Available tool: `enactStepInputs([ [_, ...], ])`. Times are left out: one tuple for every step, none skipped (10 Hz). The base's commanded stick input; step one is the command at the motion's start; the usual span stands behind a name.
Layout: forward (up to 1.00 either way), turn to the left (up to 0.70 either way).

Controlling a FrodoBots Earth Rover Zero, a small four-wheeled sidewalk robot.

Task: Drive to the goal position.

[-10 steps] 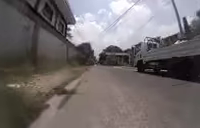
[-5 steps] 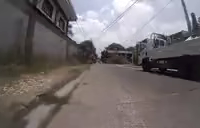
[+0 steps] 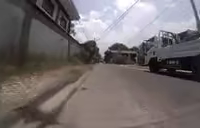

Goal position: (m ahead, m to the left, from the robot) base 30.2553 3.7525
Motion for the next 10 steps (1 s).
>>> enactStepInputs([
  [1.00, 0.00],
  [1.00, 0.00],
  [1.00, 0.00],
  [1.00, 0.00],
  [1.00, 0.00],
  [1.00, -0.06],
  [1.00, -0.34],
  [1.00, -0.40],
  [1.00, -0.40],
  [1.00, -0.40],
])
